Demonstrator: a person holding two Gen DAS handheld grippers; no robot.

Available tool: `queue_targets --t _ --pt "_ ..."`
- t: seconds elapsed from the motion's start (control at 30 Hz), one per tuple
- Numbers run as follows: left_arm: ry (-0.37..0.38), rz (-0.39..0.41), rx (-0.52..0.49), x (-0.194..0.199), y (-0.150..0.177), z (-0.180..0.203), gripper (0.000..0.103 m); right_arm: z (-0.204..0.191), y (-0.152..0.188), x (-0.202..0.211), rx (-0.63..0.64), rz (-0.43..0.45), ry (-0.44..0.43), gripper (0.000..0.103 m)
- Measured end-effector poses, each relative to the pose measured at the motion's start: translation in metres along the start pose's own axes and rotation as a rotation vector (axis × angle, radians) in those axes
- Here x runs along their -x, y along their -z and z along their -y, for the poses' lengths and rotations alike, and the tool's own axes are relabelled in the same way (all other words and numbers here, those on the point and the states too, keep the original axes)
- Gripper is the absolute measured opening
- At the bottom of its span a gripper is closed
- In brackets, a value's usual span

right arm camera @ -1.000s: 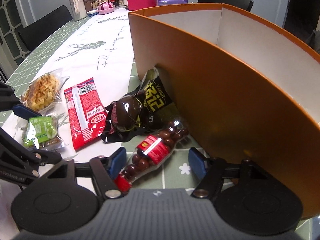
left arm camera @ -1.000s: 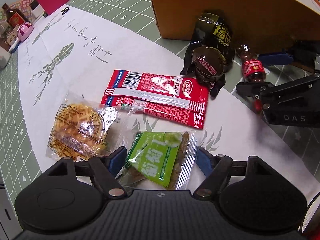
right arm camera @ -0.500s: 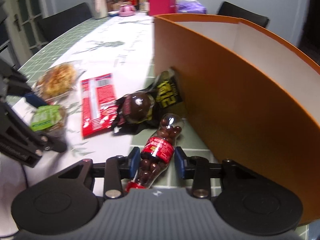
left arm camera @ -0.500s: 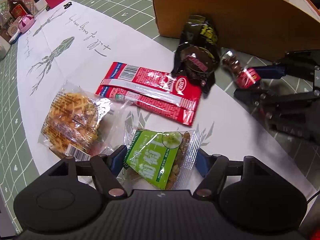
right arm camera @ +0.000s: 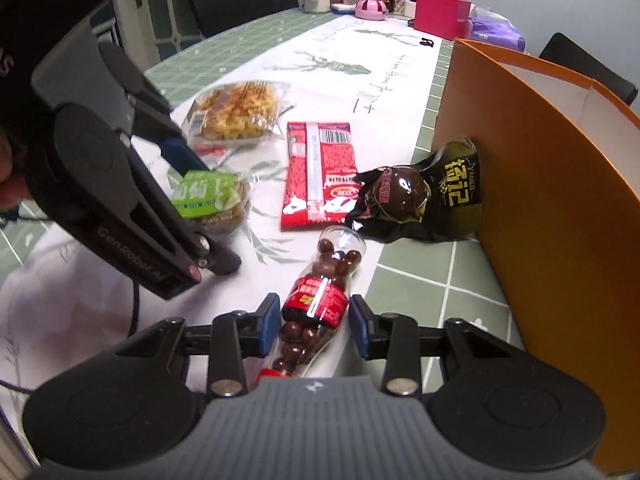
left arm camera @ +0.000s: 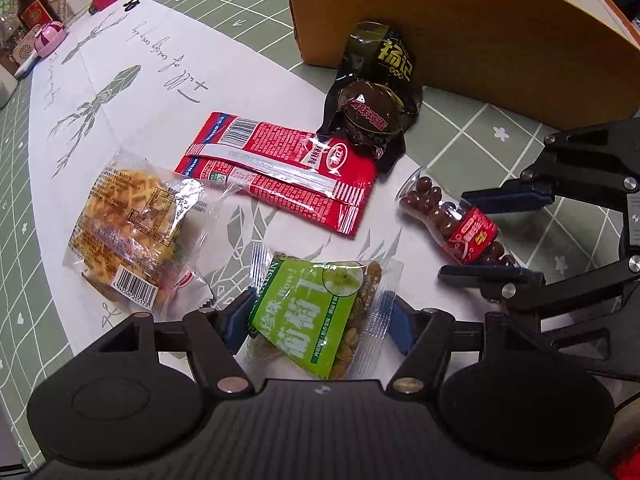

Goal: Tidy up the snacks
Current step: 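Grasp the green pack with the left tool while the right tool grasps the chocolate bottle, then carry the green pack and chocolate bottle into the orange box and open both tools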

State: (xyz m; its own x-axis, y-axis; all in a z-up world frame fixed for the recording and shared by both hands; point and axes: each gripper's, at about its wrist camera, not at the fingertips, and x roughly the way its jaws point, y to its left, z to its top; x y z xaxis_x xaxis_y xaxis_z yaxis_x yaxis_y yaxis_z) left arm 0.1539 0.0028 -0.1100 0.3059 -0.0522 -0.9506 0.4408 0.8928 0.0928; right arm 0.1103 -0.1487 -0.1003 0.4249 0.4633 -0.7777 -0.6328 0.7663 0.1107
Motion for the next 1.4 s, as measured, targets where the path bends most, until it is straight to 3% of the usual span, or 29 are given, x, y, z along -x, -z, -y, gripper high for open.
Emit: queue_targets --t 0.1,0.27,0.47,0.73,0.93,1.2,1.4 --pt "0.001 0.003 0.002 0.0 0.0 0.0 0.077 0.003 -0.001 0.0 -0.047 0.049 0.006 0.05" --pt "0.006 0.007 0.03 0.0 -0.001 -0.005 0.077 0.012 0.001 -0.005 -0.139 0.071 -0.023 0.05" --pt "0.002 0.004 0.047 0.001 0.0 -0.004 0.076 0.01 0.001 -0.006 -0.125 0.086 -0.021 0.049" --pt "-0.006 0.016 0.052 0.002 0.003 -0.005 0.075 -0.006 0.004 -0.007 0.018 0.074 0.082 0.031" --pt "-0.04 0.033 0.078 0.006 0.007 -0.004 0.061 0.0 0.004 -0.004 -0.007 0.068 0.064 0.03" --pt "-0.047 0.089 0.162 0.018 0.015 0.004 0.058 0.004 0.003 -0.001 -0.048 0.043 0.032 0.03" --pt "0.0 0.11 0.249 0.036 0.009 0.008 0.058 0.004 -0.003 0.008 -0.058 -0.001 0.005 0.03"
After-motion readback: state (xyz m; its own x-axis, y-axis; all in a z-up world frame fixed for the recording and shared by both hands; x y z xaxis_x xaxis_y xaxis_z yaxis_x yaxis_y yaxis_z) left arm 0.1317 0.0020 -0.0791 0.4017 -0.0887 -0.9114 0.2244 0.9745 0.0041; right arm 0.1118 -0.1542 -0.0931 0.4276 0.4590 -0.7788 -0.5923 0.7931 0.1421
